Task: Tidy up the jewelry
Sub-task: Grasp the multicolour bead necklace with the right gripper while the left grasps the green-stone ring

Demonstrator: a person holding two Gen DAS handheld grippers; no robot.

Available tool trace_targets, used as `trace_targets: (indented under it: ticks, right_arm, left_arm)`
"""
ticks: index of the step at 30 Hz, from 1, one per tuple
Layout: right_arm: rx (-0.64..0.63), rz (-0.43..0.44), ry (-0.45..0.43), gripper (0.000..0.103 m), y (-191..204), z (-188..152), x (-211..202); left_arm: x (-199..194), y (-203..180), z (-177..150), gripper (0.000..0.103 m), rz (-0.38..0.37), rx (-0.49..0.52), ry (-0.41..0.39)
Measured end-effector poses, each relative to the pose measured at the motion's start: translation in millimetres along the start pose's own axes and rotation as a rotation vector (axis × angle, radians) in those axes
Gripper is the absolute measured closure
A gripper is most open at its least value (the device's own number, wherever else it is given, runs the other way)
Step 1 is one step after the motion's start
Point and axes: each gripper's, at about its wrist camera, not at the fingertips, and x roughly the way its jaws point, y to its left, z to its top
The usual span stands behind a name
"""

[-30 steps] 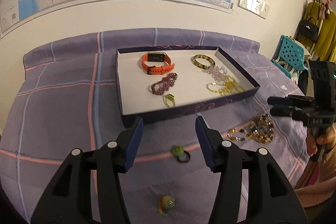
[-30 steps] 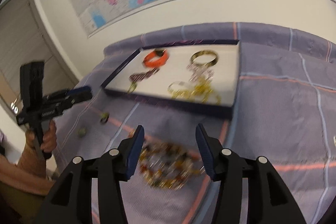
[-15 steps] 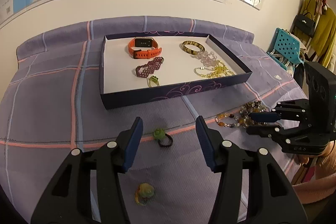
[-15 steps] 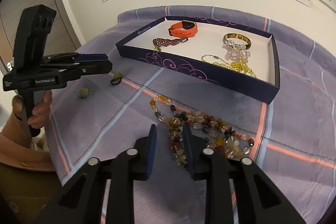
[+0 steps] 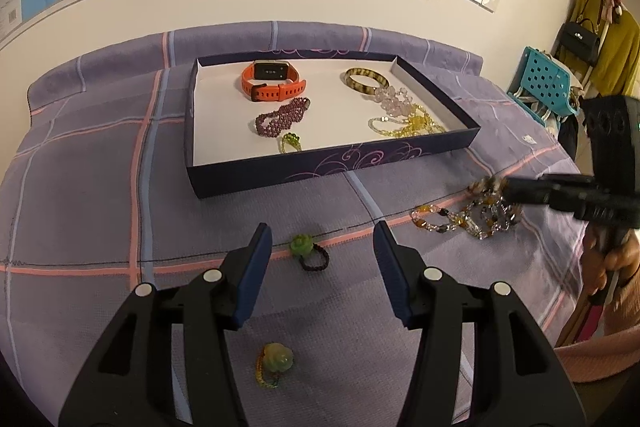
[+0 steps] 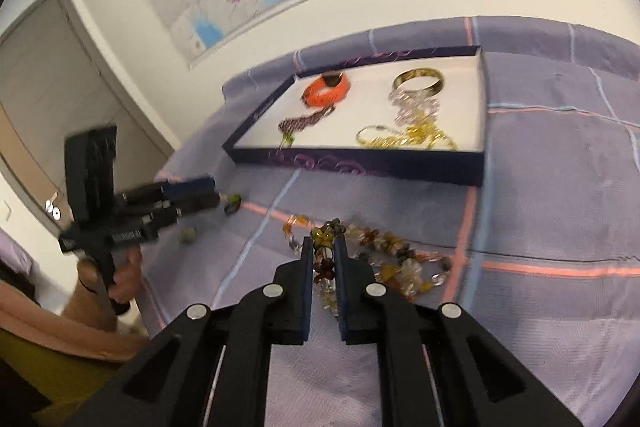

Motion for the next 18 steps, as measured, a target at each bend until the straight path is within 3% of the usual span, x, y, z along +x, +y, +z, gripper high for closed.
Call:
trace_targets:
  ticks: [15, 18]
  right_arm:
    - [0.032, 0.055, -0.125, 0.094, -1, 18, -35]
    - [0.029, 0.064, -0.135, 0.094, 0, 20, -36]
  left_arm:
    - [27, -1, 0, 0.054, 0.030, 0.008, 0.093]
    - [31, -3, 2, 0.062, 0.040, 0.015, 0.105]
